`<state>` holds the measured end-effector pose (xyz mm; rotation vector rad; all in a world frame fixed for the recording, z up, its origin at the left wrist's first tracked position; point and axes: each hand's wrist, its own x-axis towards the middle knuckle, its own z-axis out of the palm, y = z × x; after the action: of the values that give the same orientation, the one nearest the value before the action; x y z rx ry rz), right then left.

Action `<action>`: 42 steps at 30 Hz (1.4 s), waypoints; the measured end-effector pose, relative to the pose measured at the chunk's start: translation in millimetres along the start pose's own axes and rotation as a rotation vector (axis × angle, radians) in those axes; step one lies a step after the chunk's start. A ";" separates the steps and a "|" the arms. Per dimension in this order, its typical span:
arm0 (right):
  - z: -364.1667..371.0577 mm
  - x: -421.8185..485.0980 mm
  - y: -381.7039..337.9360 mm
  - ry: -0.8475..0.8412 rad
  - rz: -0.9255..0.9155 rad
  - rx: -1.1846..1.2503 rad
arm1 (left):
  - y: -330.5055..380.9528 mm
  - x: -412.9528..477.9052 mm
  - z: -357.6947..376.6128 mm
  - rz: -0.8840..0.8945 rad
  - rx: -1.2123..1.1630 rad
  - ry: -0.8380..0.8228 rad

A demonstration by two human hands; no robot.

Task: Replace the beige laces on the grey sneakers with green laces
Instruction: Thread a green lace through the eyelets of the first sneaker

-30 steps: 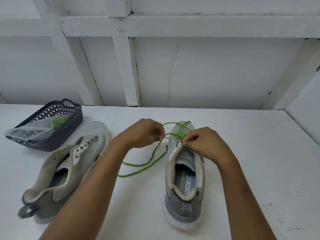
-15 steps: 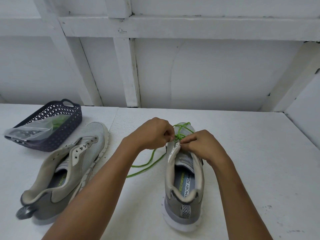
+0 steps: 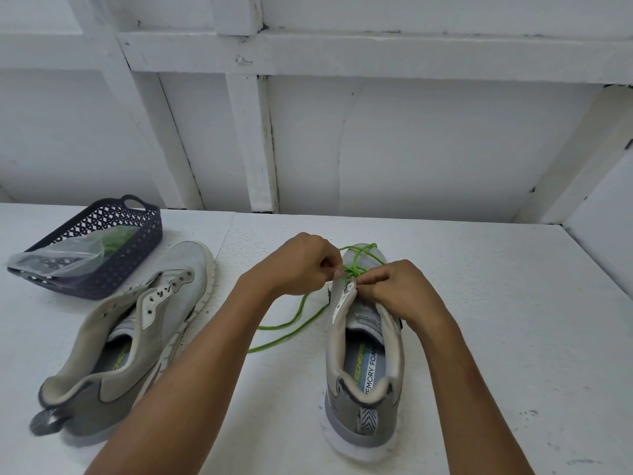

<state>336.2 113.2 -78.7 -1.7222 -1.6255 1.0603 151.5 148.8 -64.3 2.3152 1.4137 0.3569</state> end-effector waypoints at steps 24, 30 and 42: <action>1.7 -2.9 1.5 0.035 -0.076 0.005 | 10.3 0.9 1.8 0.035 -0.189 -0.045; -8.2 -2.0 6.3 0.075 -0.023 0.214 | 9.5 3.3 -1.1 -0.032 -0.337 -0.073; -40.5 -10.2 19.7 -0.169 0.073 0.208 | -5.1 2.7 6.3 -0.133 -0.500 0.010</action>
<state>381.2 105.9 -71.0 -1.6010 -1.4995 1.3915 151.3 152.0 -72.2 1.8099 1.2951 0.6042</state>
